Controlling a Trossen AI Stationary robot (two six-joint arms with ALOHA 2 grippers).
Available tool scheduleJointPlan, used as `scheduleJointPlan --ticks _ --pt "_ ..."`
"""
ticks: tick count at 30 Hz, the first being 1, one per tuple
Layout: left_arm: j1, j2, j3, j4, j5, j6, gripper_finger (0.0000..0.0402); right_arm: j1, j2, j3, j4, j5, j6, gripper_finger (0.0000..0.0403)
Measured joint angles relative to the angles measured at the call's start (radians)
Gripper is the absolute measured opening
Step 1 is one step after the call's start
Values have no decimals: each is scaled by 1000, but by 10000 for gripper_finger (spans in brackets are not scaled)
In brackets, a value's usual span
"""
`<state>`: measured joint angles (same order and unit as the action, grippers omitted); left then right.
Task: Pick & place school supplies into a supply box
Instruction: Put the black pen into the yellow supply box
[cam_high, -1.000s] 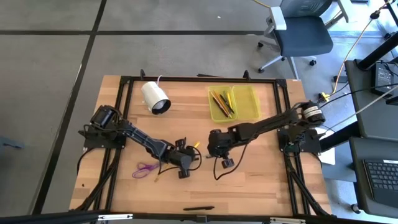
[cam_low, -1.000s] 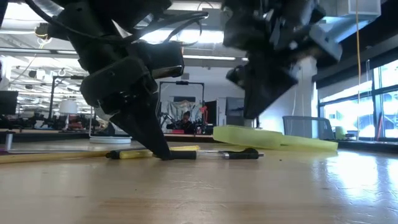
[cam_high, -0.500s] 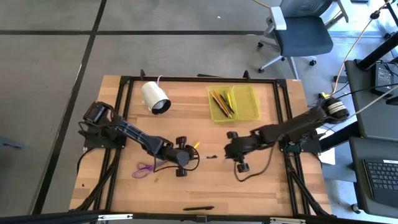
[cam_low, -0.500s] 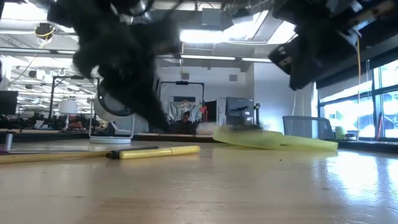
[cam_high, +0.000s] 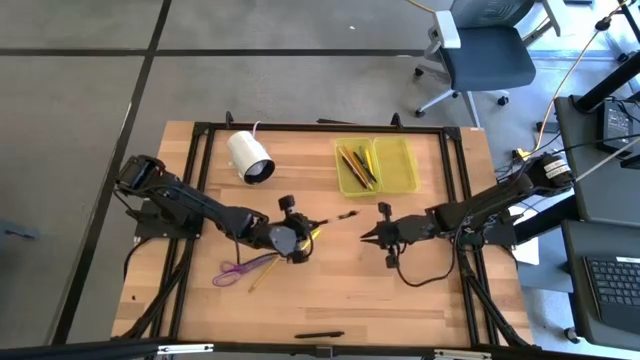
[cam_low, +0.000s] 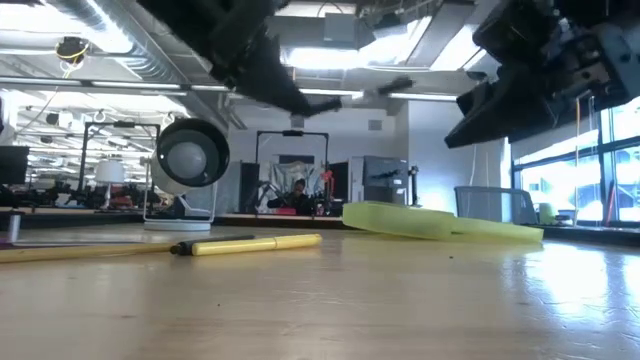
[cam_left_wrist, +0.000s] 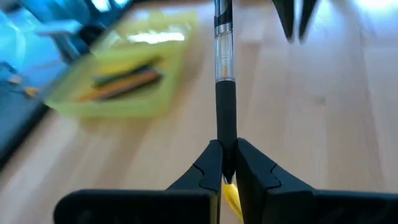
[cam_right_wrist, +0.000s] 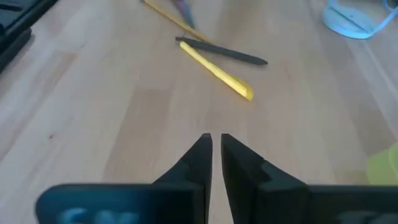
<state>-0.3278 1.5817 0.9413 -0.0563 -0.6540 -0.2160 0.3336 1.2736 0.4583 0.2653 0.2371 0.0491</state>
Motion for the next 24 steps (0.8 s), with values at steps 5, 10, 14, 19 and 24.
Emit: scheduleJointPlan --ticks 5,10,14,19,24 --pt "14 -5 1 94 9 71 14 -2 0 -59 234 0 -89 64" --pt "30 -3 1 114 25 87 14 -15 0 -70 389 55 -134 142" --pt "30 -3 1 185 63 134 15 -40 0 -70 437 183 -115 203" --pt "30 -3 2 259 112 177 16 -57 1 -71 510 145 -146 241" --pt "30 -3 2 281 122 203 16 -57 0 -70 623 63 -194 245"
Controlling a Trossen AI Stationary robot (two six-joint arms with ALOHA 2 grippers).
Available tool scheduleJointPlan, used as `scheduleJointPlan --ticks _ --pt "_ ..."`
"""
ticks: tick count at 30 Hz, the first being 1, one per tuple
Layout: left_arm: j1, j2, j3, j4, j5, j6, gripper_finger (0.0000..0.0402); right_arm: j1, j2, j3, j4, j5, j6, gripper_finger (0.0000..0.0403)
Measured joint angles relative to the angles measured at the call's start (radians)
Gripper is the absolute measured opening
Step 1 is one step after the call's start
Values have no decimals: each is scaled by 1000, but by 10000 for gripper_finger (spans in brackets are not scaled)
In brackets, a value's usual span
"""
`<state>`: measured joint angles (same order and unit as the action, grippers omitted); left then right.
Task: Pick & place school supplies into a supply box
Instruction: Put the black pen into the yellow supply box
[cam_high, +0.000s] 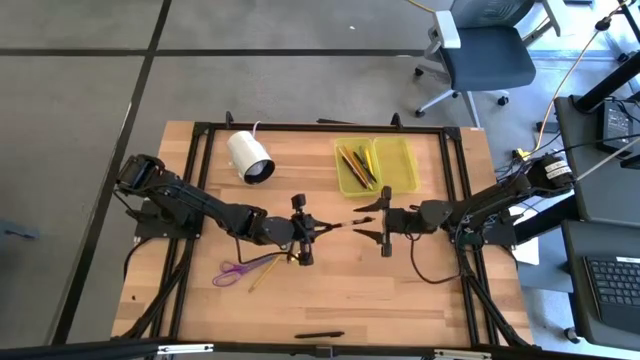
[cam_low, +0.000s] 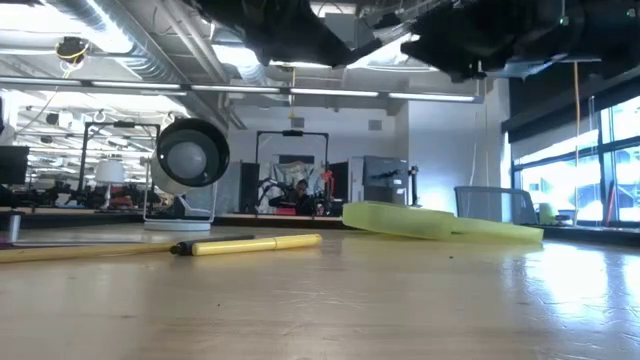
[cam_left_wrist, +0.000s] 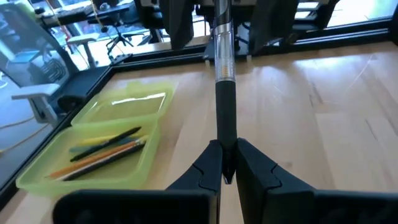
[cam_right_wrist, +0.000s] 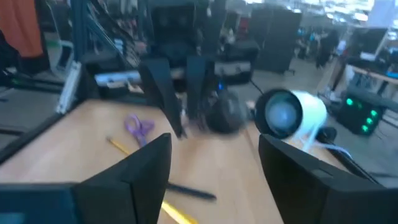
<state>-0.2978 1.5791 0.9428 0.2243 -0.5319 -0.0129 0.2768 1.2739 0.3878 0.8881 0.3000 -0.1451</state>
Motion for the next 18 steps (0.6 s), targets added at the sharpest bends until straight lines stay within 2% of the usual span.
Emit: scheduleJointPlan --ticks 7,11,18 --pt "0 0 0 44 4 35 16 0 0 0 69 -29 -18 232" --pt "0 0 0 43 10 35 16 0 0 0 92 -92 -18 197" --pt "0 0 0 42 12 36 17 0 0 0 89 -125 -21 123"
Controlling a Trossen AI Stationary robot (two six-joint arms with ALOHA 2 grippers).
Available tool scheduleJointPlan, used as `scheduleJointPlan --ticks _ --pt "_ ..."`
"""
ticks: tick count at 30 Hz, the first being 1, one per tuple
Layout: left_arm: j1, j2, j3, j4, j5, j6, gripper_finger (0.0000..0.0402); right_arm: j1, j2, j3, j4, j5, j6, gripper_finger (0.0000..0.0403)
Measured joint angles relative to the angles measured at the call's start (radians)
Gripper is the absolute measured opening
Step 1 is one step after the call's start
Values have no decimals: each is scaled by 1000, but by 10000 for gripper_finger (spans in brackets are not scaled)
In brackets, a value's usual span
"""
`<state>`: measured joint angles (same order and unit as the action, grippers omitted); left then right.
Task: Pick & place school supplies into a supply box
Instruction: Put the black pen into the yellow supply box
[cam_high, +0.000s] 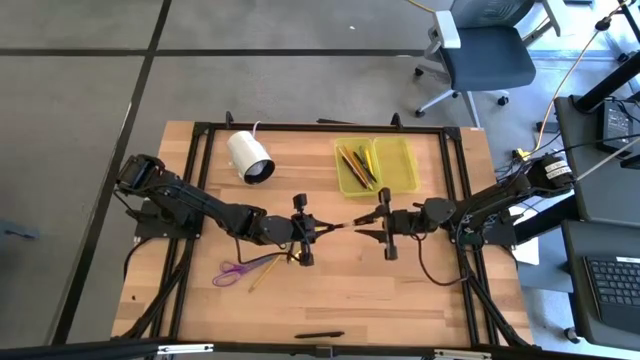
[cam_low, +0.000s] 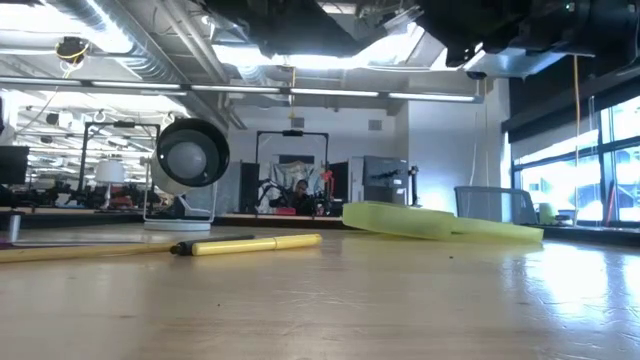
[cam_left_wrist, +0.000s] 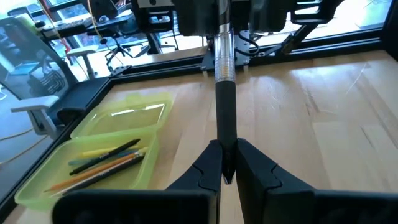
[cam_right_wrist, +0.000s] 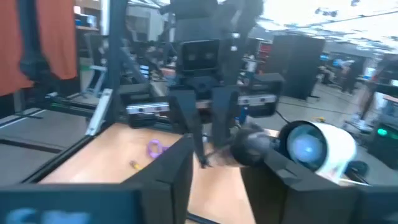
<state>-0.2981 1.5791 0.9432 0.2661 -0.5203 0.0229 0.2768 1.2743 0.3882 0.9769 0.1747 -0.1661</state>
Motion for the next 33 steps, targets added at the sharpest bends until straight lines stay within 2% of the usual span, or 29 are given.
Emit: scheduleJointPlan --ticks 7,15,19,24,29,33 --pt "0 0 0 -9 52 -4 23 0 0 0 -4 -32 -2 48" --pt "0 1 1 -63 100 -18 81 0 0 1 -15 -33 0 47" --pt "1 -23 1 -145 92 -33 113 1 0 1 -60 61 1 47" --pt "-1 -73 1 -339 66 -118 132 -22 0 1 -131 193 -34 47" --pt "0 -95 0 -480 116 -256 132 -121 0 4 -192 250 -75 47" --pt "0 -95 0 -555 166 -343 128 -249 0 79 -413 200 34 47"
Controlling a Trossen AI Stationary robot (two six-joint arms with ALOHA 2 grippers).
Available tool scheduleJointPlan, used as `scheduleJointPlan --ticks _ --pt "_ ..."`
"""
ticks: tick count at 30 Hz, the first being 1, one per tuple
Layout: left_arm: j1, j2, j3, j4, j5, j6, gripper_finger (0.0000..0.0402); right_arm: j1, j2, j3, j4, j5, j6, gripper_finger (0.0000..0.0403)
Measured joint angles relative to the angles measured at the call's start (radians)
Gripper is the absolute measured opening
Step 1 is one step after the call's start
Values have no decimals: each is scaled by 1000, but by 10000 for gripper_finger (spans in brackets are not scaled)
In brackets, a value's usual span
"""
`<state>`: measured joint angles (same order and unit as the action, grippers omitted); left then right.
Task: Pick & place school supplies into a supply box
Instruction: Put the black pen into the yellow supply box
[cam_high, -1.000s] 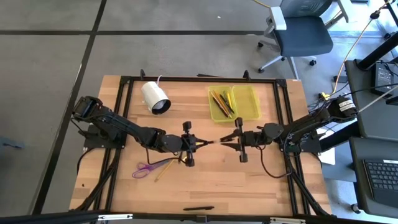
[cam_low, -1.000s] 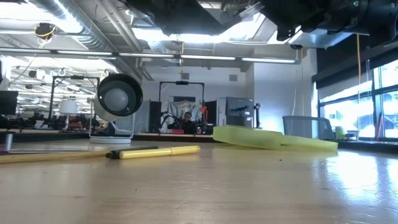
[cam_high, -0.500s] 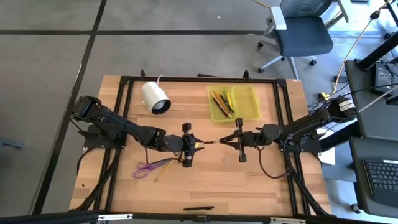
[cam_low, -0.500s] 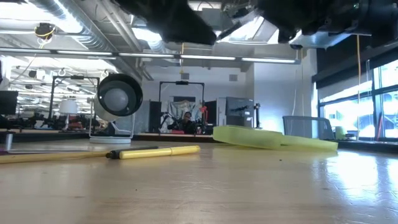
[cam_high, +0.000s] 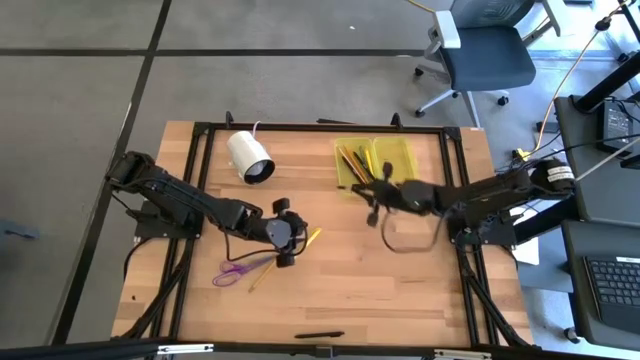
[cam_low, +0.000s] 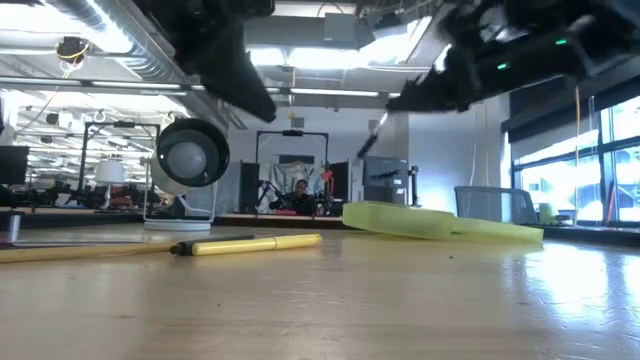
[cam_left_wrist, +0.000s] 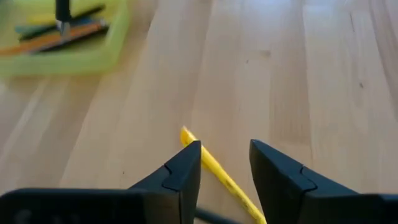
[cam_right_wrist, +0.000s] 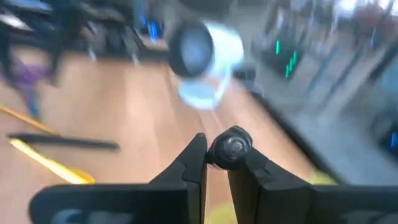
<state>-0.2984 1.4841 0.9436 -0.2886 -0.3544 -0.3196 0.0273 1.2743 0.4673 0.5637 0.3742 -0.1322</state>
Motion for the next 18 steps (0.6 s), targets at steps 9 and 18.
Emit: scheduleJointPlan --ticks 9,18 --pt "0 0 0 -23 8 -35 123 -305 1 343 -708 -268 196 47" --pt "0 0 0 -27 39 -38 116 -500 115 499 -940 -473 207 52"
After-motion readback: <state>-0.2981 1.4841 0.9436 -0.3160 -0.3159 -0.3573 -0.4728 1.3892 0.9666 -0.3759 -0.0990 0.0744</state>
